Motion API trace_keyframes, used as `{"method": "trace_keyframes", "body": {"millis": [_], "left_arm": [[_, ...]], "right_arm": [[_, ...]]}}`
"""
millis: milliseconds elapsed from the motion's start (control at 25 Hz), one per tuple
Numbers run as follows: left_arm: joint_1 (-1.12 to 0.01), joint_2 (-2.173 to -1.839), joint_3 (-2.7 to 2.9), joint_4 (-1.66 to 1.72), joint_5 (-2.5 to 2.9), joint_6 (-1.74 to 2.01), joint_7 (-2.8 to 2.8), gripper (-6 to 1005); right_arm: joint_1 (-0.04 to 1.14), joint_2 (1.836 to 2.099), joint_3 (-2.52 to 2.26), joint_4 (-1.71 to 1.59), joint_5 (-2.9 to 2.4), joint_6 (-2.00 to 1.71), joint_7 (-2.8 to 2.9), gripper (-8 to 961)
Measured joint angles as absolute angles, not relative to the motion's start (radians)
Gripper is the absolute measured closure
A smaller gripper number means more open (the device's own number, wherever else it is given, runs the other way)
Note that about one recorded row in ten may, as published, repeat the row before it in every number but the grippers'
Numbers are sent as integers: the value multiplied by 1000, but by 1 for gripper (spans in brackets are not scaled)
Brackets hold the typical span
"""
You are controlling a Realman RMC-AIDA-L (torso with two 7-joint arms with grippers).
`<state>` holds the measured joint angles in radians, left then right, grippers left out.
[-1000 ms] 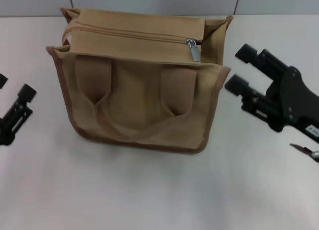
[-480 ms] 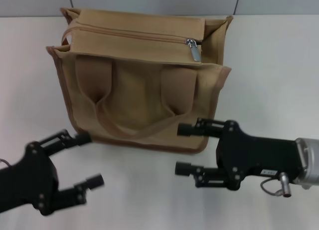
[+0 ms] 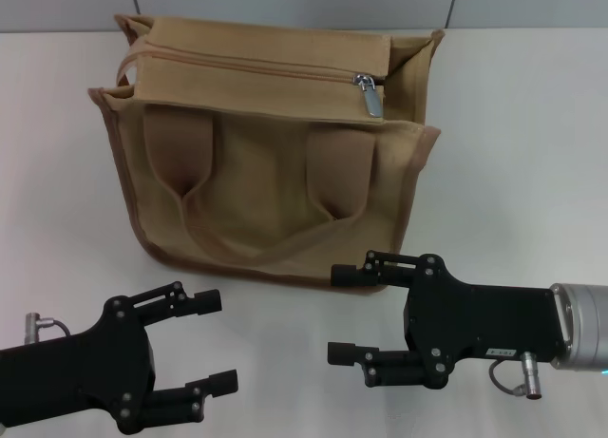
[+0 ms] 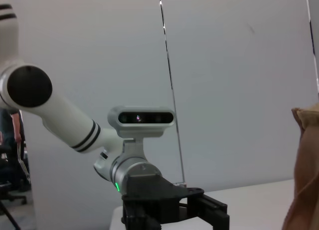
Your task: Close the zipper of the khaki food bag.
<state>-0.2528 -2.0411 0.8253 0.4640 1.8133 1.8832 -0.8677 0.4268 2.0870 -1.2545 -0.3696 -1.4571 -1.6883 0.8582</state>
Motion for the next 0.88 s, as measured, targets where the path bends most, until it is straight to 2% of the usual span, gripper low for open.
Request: {"method": "trace_keyframes", "body": {"millis": [880], "left_arm": [[-245, -2053, 830, 465, 1847, 1853, -862, 213]], "right_arm": [[431, 2089, -1247, -339, -1447, -1687, 825, 216]]}}
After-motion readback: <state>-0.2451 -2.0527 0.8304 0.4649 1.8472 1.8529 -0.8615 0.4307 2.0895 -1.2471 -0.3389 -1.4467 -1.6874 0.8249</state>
